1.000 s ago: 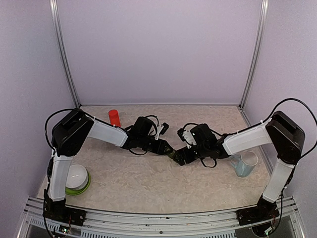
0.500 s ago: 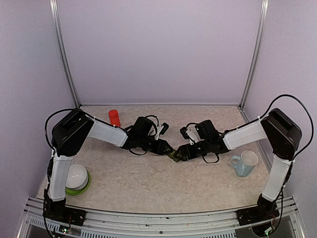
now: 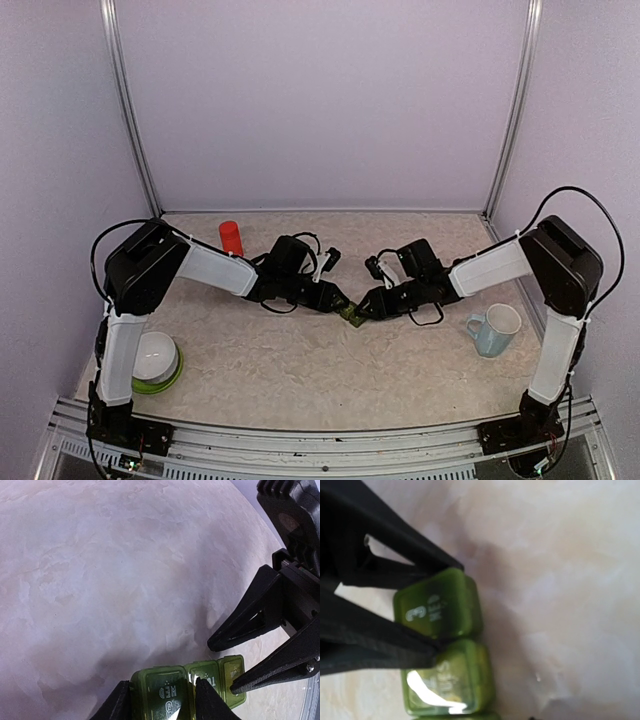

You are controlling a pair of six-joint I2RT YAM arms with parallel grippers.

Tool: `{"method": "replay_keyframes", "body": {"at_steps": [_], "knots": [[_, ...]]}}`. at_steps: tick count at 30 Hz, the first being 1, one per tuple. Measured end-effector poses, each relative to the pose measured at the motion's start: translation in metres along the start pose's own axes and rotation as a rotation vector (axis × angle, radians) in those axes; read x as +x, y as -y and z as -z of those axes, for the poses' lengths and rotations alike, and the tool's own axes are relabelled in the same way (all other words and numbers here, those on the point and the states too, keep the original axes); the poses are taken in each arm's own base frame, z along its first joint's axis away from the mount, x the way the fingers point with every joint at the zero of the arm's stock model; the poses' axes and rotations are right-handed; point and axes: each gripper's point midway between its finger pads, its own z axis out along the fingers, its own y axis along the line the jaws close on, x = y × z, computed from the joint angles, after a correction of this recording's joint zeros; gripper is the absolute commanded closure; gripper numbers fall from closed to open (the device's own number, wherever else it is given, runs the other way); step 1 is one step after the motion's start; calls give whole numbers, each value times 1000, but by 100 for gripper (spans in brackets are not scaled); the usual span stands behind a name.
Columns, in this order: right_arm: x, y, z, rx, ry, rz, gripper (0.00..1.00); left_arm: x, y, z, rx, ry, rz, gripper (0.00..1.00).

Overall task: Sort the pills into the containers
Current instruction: Close the lid of the pill container on the pill container.

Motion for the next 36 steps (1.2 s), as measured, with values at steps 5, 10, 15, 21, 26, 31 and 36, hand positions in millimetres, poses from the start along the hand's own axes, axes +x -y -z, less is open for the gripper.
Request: {"method": "replay_keyframes", "body": {"at_steps": [5, 10, 15, 21, 26, 31, 36], "knots": [[0, -3, -1, -22, -10, -7, 71, 0, 0, 0, 0, 0, -1, 59], [0, -4, -1, -35, -12, -15, 79, 0, 0, 0, 0, 0, -1, 59], [-3, -1, 1, -55, -3, -31, 83, 0, 0, 0, 0, 2, -1, 59], [-3, -1, 0, -88, -2, -45, 69, 0, 0, 0, 0, 2, -2, 59], [0, 1, 0, -78, -10, -53, 55, 1, 0, 1, 0, 1, -1, 56], [-1, -2, 0, -93, -6, -28, 43, 4, 1, 5, -3, -9, 1, 43], [-1, -4, 1, -104, -6, -4, 40, 3, 2, 11, -15, -14, 1, 26]]}}
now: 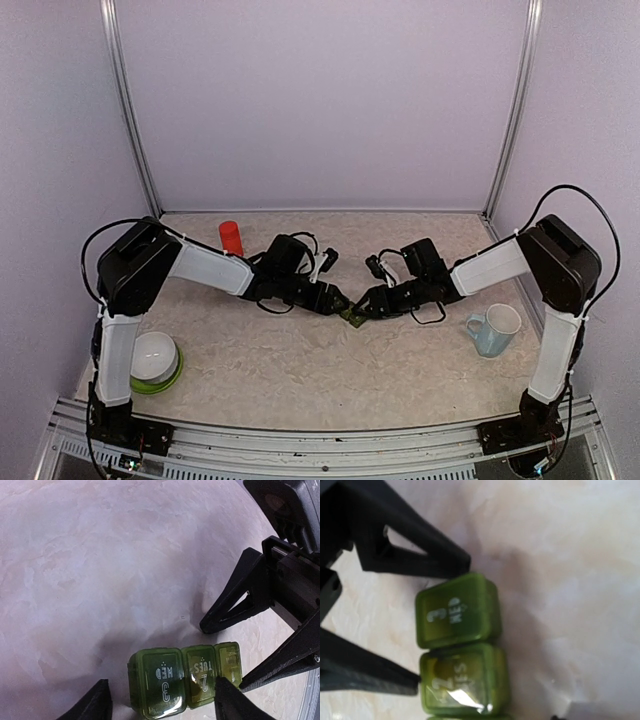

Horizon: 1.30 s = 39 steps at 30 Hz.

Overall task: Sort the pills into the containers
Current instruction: Close the lid of the pill container on the pill container, then rotate the pill container at the center of the board.

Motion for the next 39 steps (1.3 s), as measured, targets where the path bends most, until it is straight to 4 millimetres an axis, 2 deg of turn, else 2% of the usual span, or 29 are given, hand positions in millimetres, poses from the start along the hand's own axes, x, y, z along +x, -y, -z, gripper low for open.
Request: {"method": "replay_keyframes", "body": {"at_steps": [4, 7, 15, 22, 27, 32, 39], "knots": [[2, -1, 1, -3, -2, 12, 39, -3, -3, 4, -25, 1, 7, 14], [5, -2, 3, -9, -5, 23, 40, -7, -7, 10, -52, 10, 16, 11], [16, -16, -2, -28, -30, 75, 39, -20, -21, 46, -118, 64, 40, 2], [34, -48, -19, -69, -91, 146, 39, -12, -41, 81, -202, 95, 74, 1], [38, -64, -30, -86, -116, 180, 39, -8, -49, 99, -265, 128, 80, 1], [30, -72, -42, -82, -110, 205, 37, -9, -56, 114, -305, 173, 88, 1], [17, -75, -56, -54, -106, 250, 36, -10, -65, 123, -338, 209, 93, 1]]}}
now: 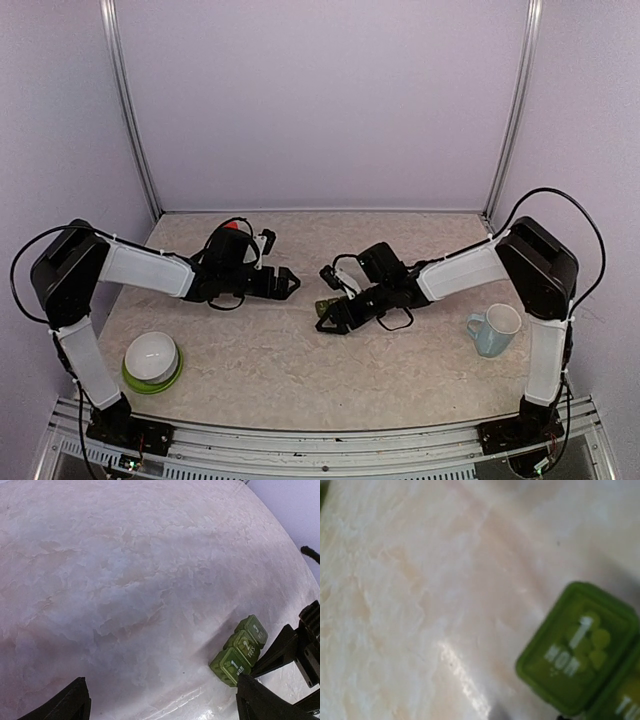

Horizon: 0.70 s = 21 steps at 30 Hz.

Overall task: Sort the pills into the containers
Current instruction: Rotate the pill container at the center of the board.

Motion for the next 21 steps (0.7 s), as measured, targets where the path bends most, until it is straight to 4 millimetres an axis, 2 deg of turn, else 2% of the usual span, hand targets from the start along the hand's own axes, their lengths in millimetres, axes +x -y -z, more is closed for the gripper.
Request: {"method": "replay_keyframes", "body": {"at_steps": [6, 10, 12, 17, 21], "knots": [[-6, -8, 0, 17, -33, 123, 32, 4, -4, 4, -13, 5, 0, 1], [-2, -18, 10, 15, -76, 229, 20, 2, -6, 7, -18, 18, -2, 1], [-7, -23, 21, 24, -76, 291, 14, 0, -6, 9, -17, 32, -4, 1], [-39, -31, 46, 98, 1, 471, 8, -2, -9, 17, -19, 59, -2, 1], [-62, -16, 51, 225, 27, 612, 7, -2, -13, 18, -23, 66, 1, 1]]}}
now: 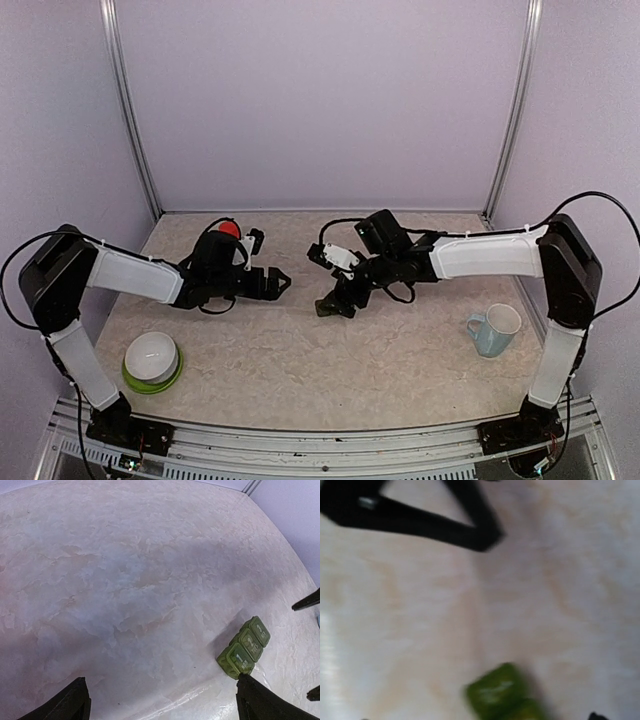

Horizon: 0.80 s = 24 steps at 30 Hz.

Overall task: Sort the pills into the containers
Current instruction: Rotate the pill container at the center of the board, then pick up the pill container from the center of the board.

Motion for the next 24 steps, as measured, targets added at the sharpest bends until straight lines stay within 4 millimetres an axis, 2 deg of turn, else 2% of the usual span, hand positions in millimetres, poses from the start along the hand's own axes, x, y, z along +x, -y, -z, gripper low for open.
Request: {"method": "replay_keyframes", "body": {"at_steps": [2, 5, 11, 18, 24], "knots": [[3, 10, -5, 45, -23, 59, 7, 1, -2, 0, -4, -1, 0, 1], [19, 21, -15, 98, -81, 146, 8, 2, -3, 1, -5, 0, -1, 1], [38, 30, -25, 133, -163, 260, 11, 1, -3, 2, -4, 4, -4, 1], [37, 35, -37, 119, -190, 323, 13, -1, -7, 3, -14, 11, 0, 1], [38, 28, -46, 54, -199, 338, 15, -1, -13, 4, -24, 17, 6, 1]]}}
